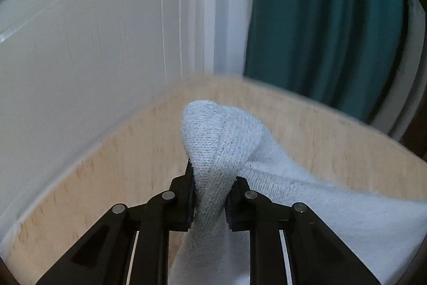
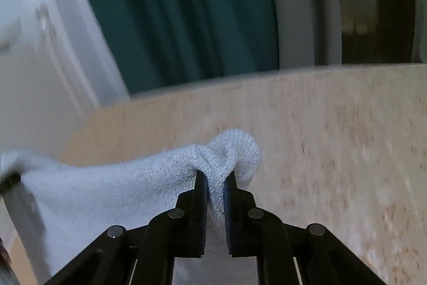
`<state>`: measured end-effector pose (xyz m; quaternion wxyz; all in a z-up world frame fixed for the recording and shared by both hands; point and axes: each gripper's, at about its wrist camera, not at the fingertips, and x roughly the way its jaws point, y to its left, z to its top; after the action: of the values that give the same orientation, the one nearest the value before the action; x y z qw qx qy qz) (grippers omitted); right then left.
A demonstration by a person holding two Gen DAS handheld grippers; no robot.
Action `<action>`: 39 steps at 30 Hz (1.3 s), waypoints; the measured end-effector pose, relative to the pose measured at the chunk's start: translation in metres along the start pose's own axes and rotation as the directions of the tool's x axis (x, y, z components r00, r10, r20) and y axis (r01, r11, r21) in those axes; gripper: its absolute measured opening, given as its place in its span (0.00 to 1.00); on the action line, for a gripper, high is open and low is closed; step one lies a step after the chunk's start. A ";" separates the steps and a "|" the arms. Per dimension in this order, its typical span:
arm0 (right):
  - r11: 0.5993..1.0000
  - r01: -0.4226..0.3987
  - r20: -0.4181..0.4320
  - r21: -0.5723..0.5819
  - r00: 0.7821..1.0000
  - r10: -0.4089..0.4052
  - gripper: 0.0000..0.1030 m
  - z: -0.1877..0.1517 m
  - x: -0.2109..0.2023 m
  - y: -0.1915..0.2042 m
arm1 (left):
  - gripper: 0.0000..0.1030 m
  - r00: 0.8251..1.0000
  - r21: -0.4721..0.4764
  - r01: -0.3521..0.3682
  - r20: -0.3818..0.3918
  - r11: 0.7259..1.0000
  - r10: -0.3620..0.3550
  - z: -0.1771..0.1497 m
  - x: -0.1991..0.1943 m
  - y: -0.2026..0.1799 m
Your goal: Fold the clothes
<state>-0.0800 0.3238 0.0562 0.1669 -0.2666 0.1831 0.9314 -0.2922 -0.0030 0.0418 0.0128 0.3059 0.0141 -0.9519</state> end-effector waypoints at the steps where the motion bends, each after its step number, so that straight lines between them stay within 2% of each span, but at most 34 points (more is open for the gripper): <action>1: 1.000 0.010 -0.021 0.002 1.000 -0.010 0.13 0.008 0.012 -0.001 | 0.28 0.999 -0.015 -0.038 -0.013 0.999 0.038 0.004 0.008 -0.003; 2: 1.000 0.025 -0.058 0.002 0.998 -0.025 0.21 0.011 0.026 -0.002 | 0.48 0.996 -0.022 -0.080 -0.041 0.997 0.079 0.007 0.017 -0.006; 3: 0.998 0.064 -0.110 0.008 0.992 -0.063 0.43 0.011 0.042 -0.005 | 0.58 0.986 -0.013 -0.122 -0.115 0.993 0.119 0.005 0.031 -0.009; 4: 0.990 0.137 -0.176 0.019 0.976 -0.132 0.49 0.007 0.056 -0.013 | 0.59 0.968 -0.012 -0.141 -0.212 0.990 0.135 -0.001 0.047 -0.008; 5: 0.986 0.166 -0.223 0.018 0.962 -0.158 0.49 0.000 0.063 -0.020 | 0.59 0.943 -0.020 -0.147 -0.303 0.989 0.134 -0.008 0.060 -0.004; 7: 0.991 0.136 -0.318 0.016 0.940 -0.124 0.48 -0.028 0.065 -0.033 | 0.59 0.895 -0.087 -0.095 -0.444 0.992 0.046 -0.031 0.071 0.014; 9: 0.995 0.098 -0.403 0.003 0.911 -0.088 0.48 -0.061 0.056 -0.043 | 0.59 0.867 -0.111 -0.044 -0.499 0.993 -0.017 -0.054 0.062 0.028; 12: 0.999 0.041 -0.572 -0.015 0.819 -0.042 0.48 -0.129 0.031 -0.053 | 0.62 0.827 -0.041 0.000 -0.561 0.999 -0.023 -0.106 0.027 0.062; 14: 1.000 0.020 -0.669 0.002 0.743 -0.014 0.48 -0.171 0.007 -0.057 | 0.65 0.800 -0.002 0.014 -0.600 1.000 -0.012 -0.142 -0.001 0.083; 16: 1.000 0.002 -0.755 0.020 0.655 0.014 0.49 -0.214 -0.017 -0.061 | 0.66 0.771 0.005 0.011 -0.636 1.000 -0.006 -0.178 -0.032 0.105; 18: 0.999 -0.007 -0.800 0.052 0.598 0.046 0.49 -0.238 -0.040 -0.058 | 0.66 0.762 -0.020 -0.010 -0.648 1.000 -0.005 -0.204 -0.059 0.125; 19: 0.998 -0.008 -0.813 0.058 0.580 0.052 0.48 -0.249 -0.052 -0.056 | 0.66 0.757 -0.032 -0.020 -0.654 0.999 -0.006 -0.216 -0.073 0.134; 21: 0.997 -0.006 -0.811 0.071 0.582 0.061 0.48 -0.259 -0.067 -0.053 | 0.68 0.752 -0.065 -0.036 -0.659 0.997 -0.015 -0.235 -0.096 0.148; 23: 0.996 0.023 -0.817 0.087 0.573 0.059 0.49 -0.268 -0.072 -0.054 | 0.74 0.751 -0.115 -0.054 -0.660 0.992 -0.036 -0.254 -0.119 0.162; 25: 0.993 0.030 -0.810 0.118 0.581 0.079 0.49 -0.273 -0.072 -0.054 | 0.75 0.740 -0.160 -0.061 -0.669 0.985 -0.063 -0.269 -0.134 0.169; 29: 0.992 0.059 -0.811 0.112 0.583 0.057 0.49 -0.281 -0.060 -0.054 | 0.75 0.723 -0.196 -0.114 -0.689 0.974 -0.054 -0.290 -0.145 0.172; 34: 0.991 0.067 -0.812 0.114 0.581 0.054 0.49 -0.276 -0.051 -0.050 | 0.75 0.663 -0.196 -0.200 -0.748 0.960 -0.014 -0.317 -0.133 0.167; 36: 0.990 0.074 -0.815 0.123 0.576 0.058 0.50 -0.275 -0.046 -0.049 | 0.75 0.664 -0.196 -0.214 -0.748 0.957 -0.005 -0.319 -0.133 0.164; 39: 0.985 0.058 -0.806 0.163 0.584 0.099 0.49 -0.274 -0.039 -0.047 | 0.75 0.681 -0.213 -0.181 -0.732 0.960 -0.034 -0.315 -0.135 0.157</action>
<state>0.0896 0.2389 -0.1502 0.0765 -0.6442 0.3217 0.6897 0.0063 -0.1473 -0.1388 0.0859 0.6547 0.1343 -0.7389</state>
